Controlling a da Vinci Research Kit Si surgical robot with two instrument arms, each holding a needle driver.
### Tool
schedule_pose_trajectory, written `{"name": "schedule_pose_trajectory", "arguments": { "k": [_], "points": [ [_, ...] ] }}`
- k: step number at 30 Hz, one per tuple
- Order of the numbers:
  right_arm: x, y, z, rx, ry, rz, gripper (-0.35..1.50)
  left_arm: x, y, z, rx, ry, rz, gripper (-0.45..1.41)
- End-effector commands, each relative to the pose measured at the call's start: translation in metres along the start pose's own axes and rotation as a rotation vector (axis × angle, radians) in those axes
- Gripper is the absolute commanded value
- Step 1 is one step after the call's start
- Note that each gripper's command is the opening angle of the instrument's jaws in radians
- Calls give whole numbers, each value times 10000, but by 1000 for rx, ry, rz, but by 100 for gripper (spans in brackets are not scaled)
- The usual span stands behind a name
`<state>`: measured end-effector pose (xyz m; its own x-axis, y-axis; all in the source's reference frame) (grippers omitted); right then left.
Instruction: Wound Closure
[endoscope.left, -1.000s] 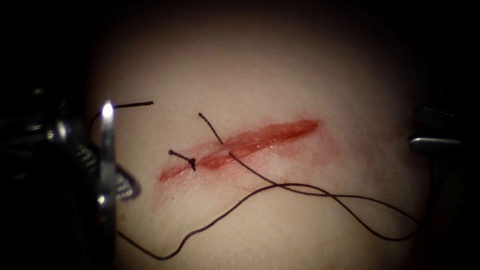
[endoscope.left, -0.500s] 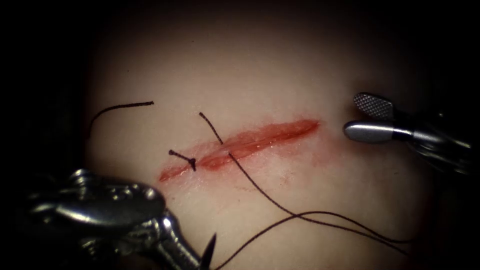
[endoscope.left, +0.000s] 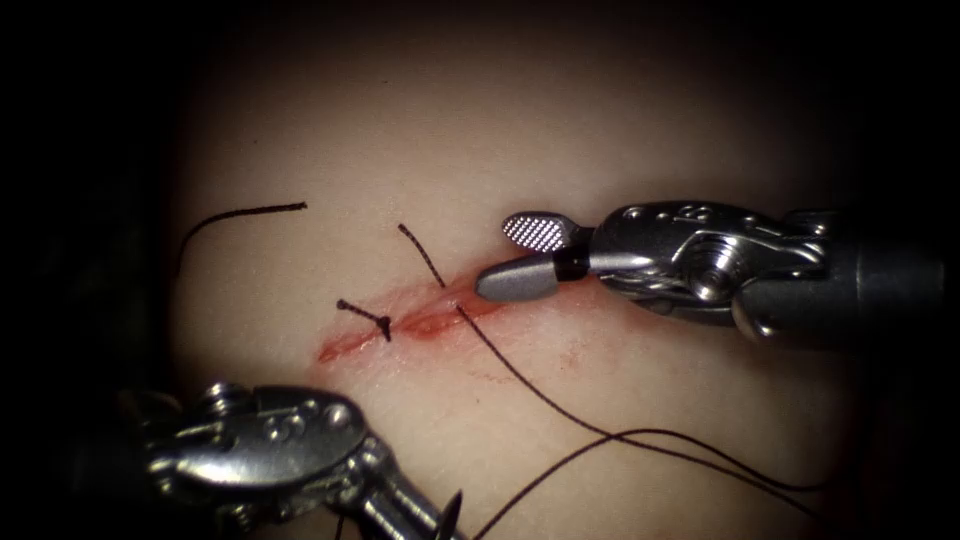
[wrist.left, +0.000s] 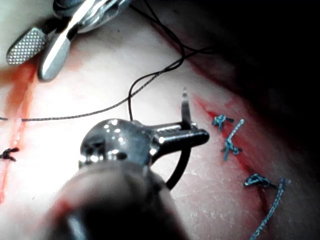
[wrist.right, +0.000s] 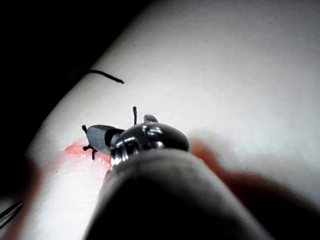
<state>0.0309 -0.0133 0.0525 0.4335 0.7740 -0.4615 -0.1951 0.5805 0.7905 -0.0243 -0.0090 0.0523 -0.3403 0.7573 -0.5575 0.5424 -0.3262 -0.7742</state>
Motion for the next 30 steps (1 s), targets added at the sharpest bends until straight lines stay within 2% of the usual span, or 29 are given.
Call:
{"name": "schedule_pose_trajectory", "arguments": {
  "k": [1,9,12,17,19,20,22,23,30],
  "points": [
    [9,9,19,0,-11,-5,62,-3,-4,4,-5,-5,-5,-45],
    [16,30,46,-31,-107,2,62,-3,-3,5,-26,-27,-8,-45],
    [12,37,51,-27,-131,43,62,-3,-3,5,-27,-26,-9,-45],
    [-2,47,60,-54,-204,30,62,-1,-2,4,-29,-26,-11,-45],
    [-6,50,63,-32,-223,32,56,-1,-2,4,-31,-27,-11,-45],
    [-7,51,65,-12,-238,34,41,-1,-1,4,-31,-27,-11,-45],
    [-8,52,65,16,-261,37,-20,-1,-1,4,-30,-26,-11,-45],
    [-8,53,66,25,-270,37,-35,-1,-1,4,-28,-25,-11,-45],
    [1,56,75,-29,-222,45,-35,-1,-1,4,-30,-26,-11,-45]
  ]
}}
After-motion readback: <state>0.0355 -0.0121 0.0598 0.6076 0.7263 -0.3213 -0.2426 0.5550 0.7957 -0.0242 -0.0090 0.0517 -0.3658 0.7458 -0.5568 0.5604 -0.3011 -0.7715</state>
